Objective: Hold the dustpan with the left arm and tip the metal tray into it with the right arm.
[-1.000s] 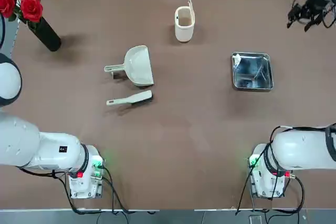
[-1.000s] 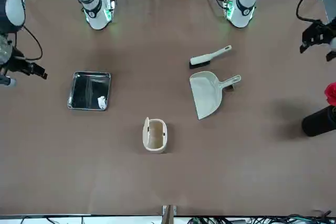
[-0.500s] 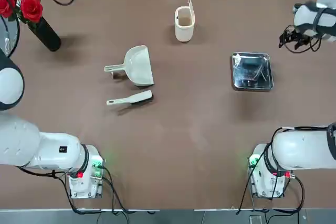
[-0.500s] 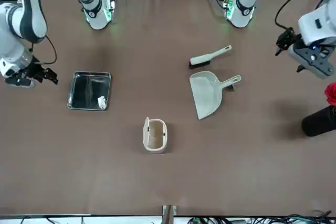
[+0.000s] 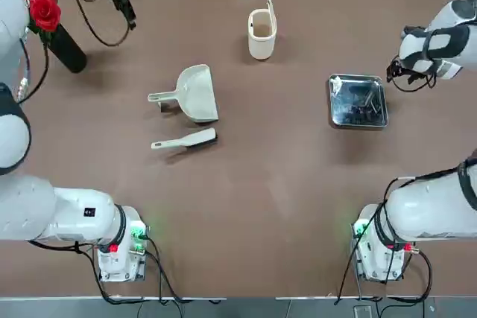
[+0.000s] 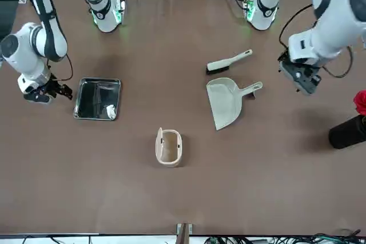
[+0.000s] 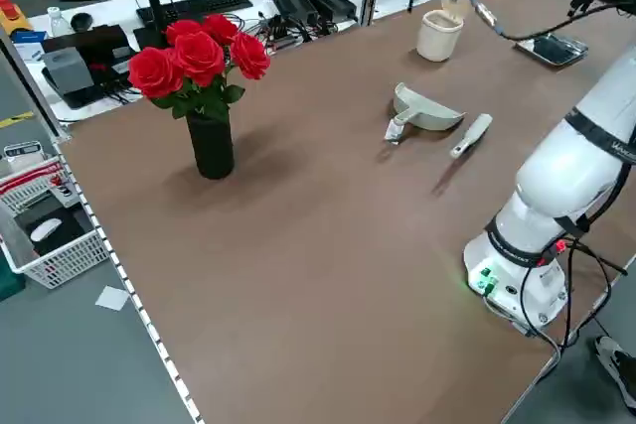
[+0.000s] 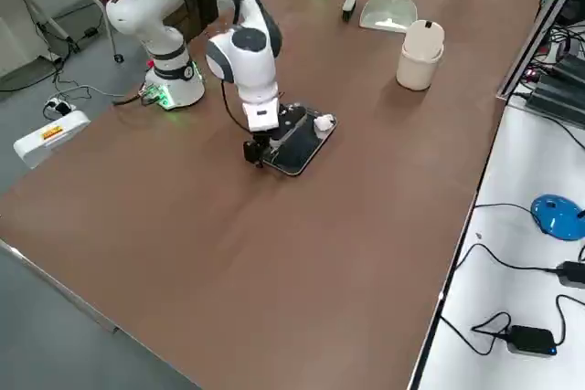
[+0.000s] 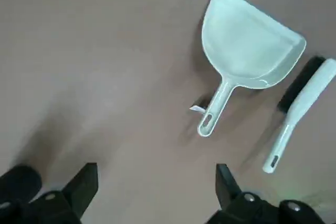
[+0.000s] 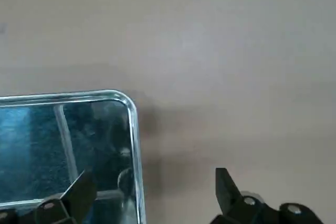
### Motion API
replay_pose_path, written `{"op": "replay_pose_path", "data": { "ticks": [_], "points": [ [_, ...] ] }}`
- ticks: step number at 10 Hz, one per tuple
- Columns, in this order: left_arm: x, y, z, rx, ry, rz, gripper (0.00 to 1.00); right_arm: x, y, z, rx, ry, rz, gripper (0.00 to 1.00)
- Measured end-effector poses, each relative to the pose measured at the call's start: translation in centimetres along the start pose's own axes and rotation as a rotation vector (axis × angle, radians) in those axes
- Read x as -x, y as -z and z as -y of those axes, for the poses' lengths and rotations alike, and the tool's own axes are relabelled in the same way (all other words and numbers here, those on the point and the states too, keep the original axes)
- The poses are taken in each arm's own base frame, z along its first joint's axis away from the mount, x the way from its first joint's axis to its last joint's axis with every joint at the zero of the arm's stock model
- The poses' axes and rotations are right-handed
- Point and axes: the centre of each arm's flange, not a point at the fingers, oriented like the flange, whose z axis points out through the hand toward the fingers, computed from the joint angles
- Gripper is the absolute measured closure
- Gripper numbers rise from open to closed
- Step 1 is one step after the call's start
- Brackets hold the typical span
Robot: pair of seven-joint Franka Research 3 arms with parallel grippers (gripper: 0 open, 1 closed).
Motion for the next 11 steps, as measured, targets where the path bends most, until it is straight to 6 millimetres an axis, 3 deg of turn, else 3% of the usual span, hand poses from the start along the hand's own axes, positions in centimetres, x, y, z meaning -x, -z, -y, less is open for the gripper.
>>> {"op": "replay_pose_path", "data": {
  "ticks": [3,7,9,11],
  "points": [
    [-1.8,-7.7,-4.1,-0.038,-0.137,0.006,0.03,0.3,-2.9,0.2,0.014,0.007,0.023,0.0],
    [-4.6,-14.2,-6.7,-0.108,-0.336,0.09,0.07,0.7,-6.1,2.1,-0.002,0.001,0.053,0.0],
    [-4.4,-17.7,-8.0,-0.119,-0.395,0.125,0.07,0.8,-7.1,2.7,-0.003,0.001,0.051,0.02],
    [-3.1,-20.2,-8.8,-0.119,-0.437,0.168,0.07,0.9,-7.7,2.7,0.001,0.002,0.053,0.15]
  ]
}}
